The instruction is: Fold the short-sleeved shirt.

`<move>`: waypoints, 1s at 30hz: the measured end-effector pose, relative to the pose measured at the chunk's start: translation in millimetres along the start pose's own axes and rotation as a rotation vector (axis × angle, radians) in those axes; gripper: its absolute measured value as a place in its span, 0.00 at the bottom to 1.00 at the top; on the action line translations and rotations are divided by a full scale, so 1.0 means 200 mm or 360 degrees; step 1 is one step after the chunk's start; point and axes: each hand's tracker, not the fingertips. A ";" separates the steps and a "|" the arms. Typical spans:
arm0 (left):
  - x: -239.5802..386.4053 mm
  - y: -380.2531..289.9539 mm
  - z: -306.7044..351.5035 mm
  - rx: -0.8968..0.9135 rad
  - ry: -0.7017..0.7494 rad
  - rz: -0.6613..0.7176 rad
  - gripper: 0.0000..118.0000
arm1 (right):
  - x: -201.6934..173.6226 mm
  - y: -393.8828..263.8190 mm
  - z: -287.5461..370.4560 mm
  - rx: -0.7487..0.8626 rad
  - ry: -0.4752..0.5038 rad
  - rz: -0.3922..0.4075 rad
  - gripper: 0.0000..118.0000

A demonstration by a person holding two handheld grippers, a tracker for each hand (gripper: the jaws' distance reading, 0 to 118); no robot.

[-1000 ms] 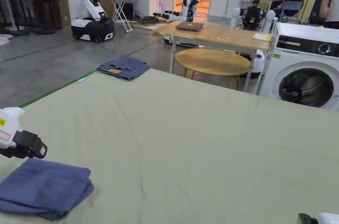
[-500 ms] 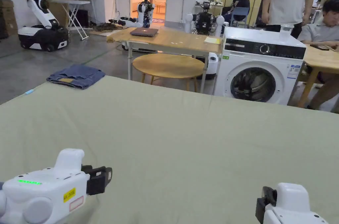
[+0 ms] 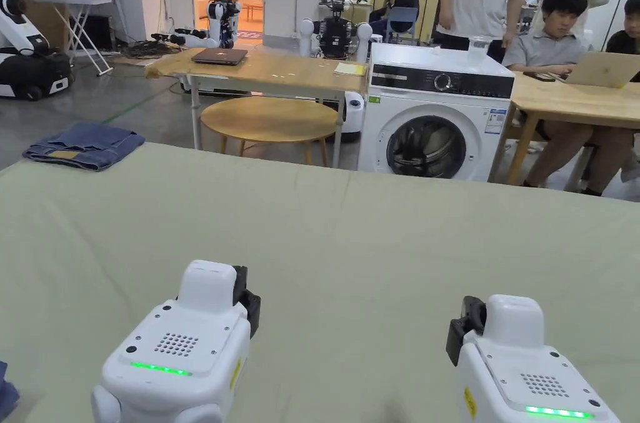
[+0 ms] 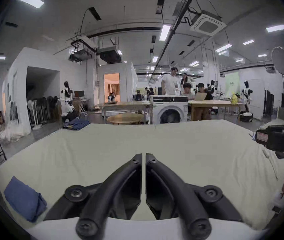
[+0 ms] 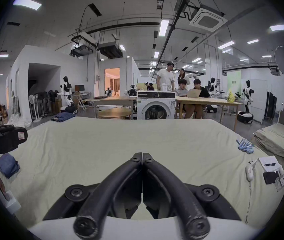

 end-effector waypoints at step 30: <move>-0.04 0.03 0.05 0.0112 0.0094 0.0114 0.58 | -0.02 -0.02 0.03 0.0111 -0.0052 0.0012 0.71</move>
